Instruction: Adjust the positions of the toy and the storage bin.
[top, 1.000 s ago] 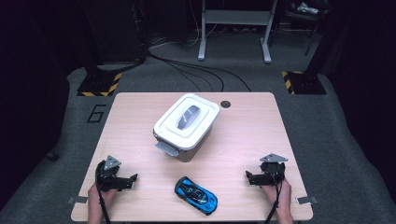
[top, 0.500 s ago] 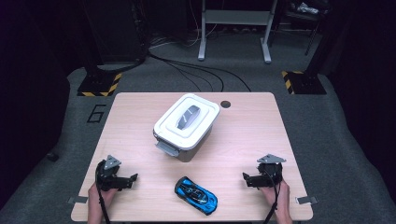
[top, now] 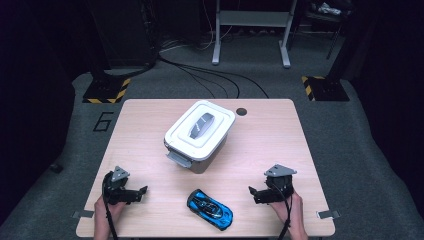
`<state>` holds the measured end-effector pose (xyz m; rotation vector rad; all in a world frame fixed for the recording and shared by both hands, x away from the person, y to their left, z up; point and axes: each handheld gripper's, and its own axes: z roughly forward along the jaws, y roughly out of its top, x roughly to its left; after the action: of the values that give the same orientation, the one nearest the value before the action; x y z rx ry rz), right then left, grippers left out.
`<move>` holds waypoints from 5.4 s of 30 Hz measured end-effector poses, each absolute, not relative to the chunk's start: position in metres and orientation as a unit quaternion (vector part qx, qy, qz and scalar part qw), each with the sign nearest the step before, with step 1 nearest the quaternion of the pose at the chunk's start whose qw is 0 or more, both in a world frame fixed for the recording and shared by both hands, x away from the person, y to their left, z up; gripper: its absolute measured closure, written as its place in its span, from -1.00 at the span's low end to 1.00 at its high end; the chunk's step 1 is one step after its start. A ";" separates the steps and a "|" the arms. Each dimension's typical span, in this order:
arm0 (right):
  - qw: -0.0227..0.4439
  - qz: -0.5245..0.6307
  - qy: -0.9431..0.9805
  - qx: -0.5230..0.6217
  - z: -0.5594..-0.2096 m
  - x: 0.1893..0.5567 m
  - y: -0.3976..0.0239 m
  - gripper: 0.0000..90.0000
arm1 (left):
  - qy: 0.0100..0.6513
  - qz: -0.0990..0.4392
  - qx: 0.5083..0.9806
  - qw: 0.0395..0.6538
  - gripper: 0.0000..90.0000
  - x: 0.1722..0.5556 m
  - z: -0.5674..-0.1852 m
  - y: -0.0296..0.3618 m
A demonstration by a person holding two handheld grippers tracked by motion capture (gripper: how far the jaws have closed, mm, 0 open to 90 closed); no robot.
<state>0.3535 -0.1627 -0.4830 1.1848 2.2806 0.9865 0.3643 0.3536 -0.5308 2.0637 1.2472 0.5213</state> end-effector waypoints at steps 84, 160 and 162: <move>0.099 0.310 0.902 0.284 -0.485 0.343 0.039 -0.46 | 0.475 0.204 0.789 0.332 -0.99 0.364 -0.532 0.353; 0.273 0.405 0.763 0.424 -0.394 0.322 -0.162 -0.46 | 0.477 0.200 0.789 0.332 -0.99 0.364 -0.531 0.353; 0.276 0.400 0.761 0.430 -0.394 0.322 -0.168 -0.46 | 0.478 0.200 0.789 0.332 -0.99 0.364 -0.531 0.353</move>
<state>0.3224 -0.1678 -0.3941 1.1555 2.0447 1.0739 0.3641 0.3532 -0.5309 2.0606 1.2480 0.5227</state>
